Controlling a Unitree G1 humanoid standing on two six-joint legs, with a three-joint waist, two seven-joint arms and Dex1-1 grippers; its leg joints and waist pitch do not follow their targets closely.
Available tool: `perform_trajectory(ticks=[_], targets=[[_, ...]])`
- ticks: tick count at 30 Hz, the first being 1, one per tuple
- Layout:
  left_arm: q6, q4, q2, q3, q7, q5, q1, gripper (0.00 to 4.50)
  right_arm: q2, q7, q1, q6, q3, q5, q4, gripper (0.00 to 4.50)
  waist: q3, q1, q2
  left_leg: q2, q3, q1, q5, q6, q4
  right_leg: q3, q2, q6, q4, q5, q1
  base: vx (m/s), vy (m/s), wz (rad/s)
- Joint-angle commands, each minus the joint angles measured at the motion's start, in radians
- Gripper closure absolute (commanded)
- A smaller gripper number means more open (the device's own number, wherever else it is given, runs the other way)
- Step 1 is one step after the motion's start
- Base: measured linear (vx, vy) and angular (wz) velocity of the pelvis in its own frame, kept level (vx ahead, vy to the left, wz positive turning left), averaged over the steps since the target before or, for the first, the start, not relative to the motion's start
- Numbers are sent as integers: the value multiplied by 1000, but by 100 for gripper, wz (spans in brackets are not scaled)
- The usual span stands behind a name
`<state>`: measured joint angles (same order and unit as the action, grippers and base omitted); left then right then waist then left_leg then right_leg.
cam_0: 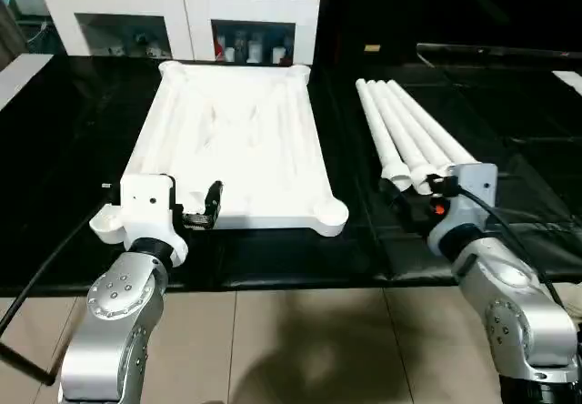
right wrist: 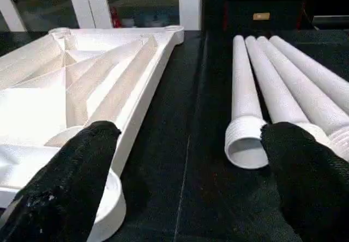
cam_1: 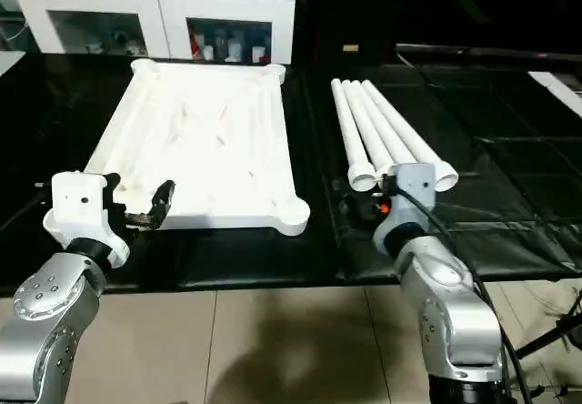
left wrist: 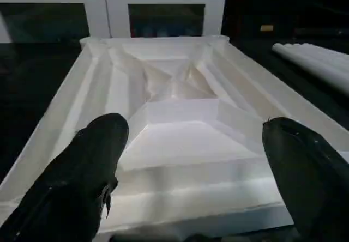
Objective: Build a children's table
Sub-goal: Move to table
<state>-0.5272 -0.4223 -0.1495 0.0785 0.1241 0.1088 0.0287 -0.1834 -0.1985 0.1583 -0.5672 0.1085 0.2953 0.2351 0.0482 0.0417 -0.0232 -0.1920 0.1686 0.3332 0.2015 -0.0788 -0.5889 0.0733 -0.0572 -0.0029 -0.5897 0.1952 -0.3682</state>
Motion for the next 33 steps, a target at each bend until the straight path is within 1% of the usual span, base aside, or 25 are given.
perform_trajectory(ticks=[1,6,7,8,11,12,13,14,15,16,17,18,19,20,22,24,25,26,27,28,29,30,31,32,33], targets=[[-14,-33,-2,-7,5,8,-8,5,-4,14,-4,-12,2,-8,31,0,-23,-15,4,-18,-21,-60,595,16,68,1,-44,2,138,729,5,0,0,0],[-24,-37,2,-7,0,13,-13,5,-5,8,-5,-28,-1,1,25,0,-43,-30,6,-20,-30,-30,504,32,88,-10,-66,-45,121,614,73,61,24,-12],[-30,-40,5,-8,-1,17,-16,5,1,6,-2,-33,2,8,25,0,-52,-38,27,-41,0,-120,495,-3,80,-40,-33,-85,120,570,12,72,9,-26],[-35,-42,7,-8,-1,19,-18,5,4,6,0,-35,5,14,26,0,-30,-55,5,-76,-18,-157,589,-33,101,-9,-6,-105,77,483,-23,72,9,-26],[-37,-47,6,-13,-1,14,-27,5,1,6,4,-35,7,13,25,0,-27,-53,-5,-85,15,-168,591,-28,116,-22,-33,-188,39,339,-27,125,-8,-68],[-37,-50,2,-17,-5,5,-31,5,-8,-2,7,-30,2,11,26,0,-38,-31,-25,-11,45,-98,476,-14,79,-71,-45,-231,55,325,48,180,-37,-63],[-37,-51,0,-18,-6,1,-32,5,-8,-6,7,-31,1,14,28,0,-62,15,-25,46,20,10,257,72,-13,-159,-131,-240,97,362,173,188,-25,-27],[-36,-52,-1,-19,-7,-1,-33,5,-10,-10,7,-34,-2,15,30,0,-75,21,-28,31,-36,80,119,115,-98,-212,-184,-331,98,295,221,188,-25,-27],[-36,-54,-1,-20,-8,-3,-34,5,-11,-18,7,-40,-6,20,34,0,-72,23,-25,22,-54,107,77,117,-112,-203,-186,-361,96,228,221,156,13,-9],[-36,-58,-2,-22,-10,-6,-36,5,-9,-31,5,-49,-10,31,43,0,-56,14,-18,8,-71,129,8,110,-98,-150,-158,-377,87,163,194,156,25,-9],[-37,-61,-3,-24,-10,-9,-38,5,-9,-41,2,-43,-12,34,47,0,-50,8,14,-9,-60,66,-43,126,5,-58,-75,-314,87,242,135,156,25,-9],[-37,-62,-4,-25,-10,-10,-39,5,-8,-46,0,-36,-13,34,49,0,-46,0,32,-8,-55,36,-40,136,34,-25,-41,-264,91,289,122,156,50,-6],[-39,-64,-5,-25,-10,-11,-39,5,-14,-45,-1,-27,-21,19,47,0,-31,-51,57,-85,-155,-16,170,177,99,17,25,-148,-28,307,64,176,53,-1],[-42,-69,-6,-23,-10,-10,-41,5,-23,-46,-3,-14,-35,5,43,0,-60,-47,49,-143,-209,-126,276,263,85,-8,-5,-69,-105,254,-16,176,53,-1],[-45,-71,-6,-21,-11,-9,-42,5,-25,-50,-3,-16,-39,8,42,0,-52,-47,42,-117,-183,-108,188,370,73,-11,-16,24,-141,151,-52,165,6,8],[-47,-73,-6,-20,-14,-11,-42,5,-32,-56,1,-20,-47,9,42,0,-43,-49,22,-78,-124,-80,154,420,87,-11,-21,32,-120,49,-56,141,-21,6],[-48,-73,-6,-18,-18,-11,-42,5,-45,-68,4,-22,-62,2,44,0,-49,-54,-19,-21,-81,-59,203,373,61,-45,-55,-13,-19,-14,-21,86,-103,0],[-48,-74,-6,-17,-21,-11,-42,5,-54,-76,5,-23,-73,-5,46,0,-27,-6,-65,63,-45,44,295,296,9,-101,-123,31,90,371,67,86,-103,0],[-49,-76,-7,-16,-23,-11,-43,5,-71,-91,6,-12,-96,-27,49,0,-42,22,-60,73,-57,61,221,285,-80,-123,-221,57,126,531,109,82,-96,13],[-52,-80,-8,-15,-24,-11,-44,5,-83,-108,5,-10,-113,-38,53,0,-66,7,-68,54,-80,111,93,201,-146,-88,-253,75,114,621,149,125,-54,36],[-55,-87,-13,-17,-21,-12,-47,5,-87,-117,3,-9,-117,-36,52,0,-67,24,-43,48,-86,110,64,178,-128,-79,-256,48,115,556,148,125,-54,36],[-57,-92,-16,-18,-18,-13,-49,5,-88,-121,2,-10,-118,-33,51,0,-52,14,-39,33,-83,133,19,188,-114,-29,-244,-14,123,480,149,141,-43,49],[-58,-97,-23,-22,-14,-17,-51,5,-92,-130,1,-7,-118,-29,49,0,-45,16,-5,8,-78,85,-21,190,-52,8,-199,-108,135,468,132,145,3,54],[-59,-101,-29,-26,-9,-21,-52,5,-92,-137,0,-5,-113,-17,48,0,-40,0,29,-21,-73,30,20,167,18,37,-97,-145,103,435,113,145,3,54],[-57,-106,-38,-33,2,-23,-53,5,-84,-146,-1,-18,-89,20,47,0,-36,-15,34,-46,-100,4,92,168,45,51,-52,-139,59,378,94,132,41,37]])
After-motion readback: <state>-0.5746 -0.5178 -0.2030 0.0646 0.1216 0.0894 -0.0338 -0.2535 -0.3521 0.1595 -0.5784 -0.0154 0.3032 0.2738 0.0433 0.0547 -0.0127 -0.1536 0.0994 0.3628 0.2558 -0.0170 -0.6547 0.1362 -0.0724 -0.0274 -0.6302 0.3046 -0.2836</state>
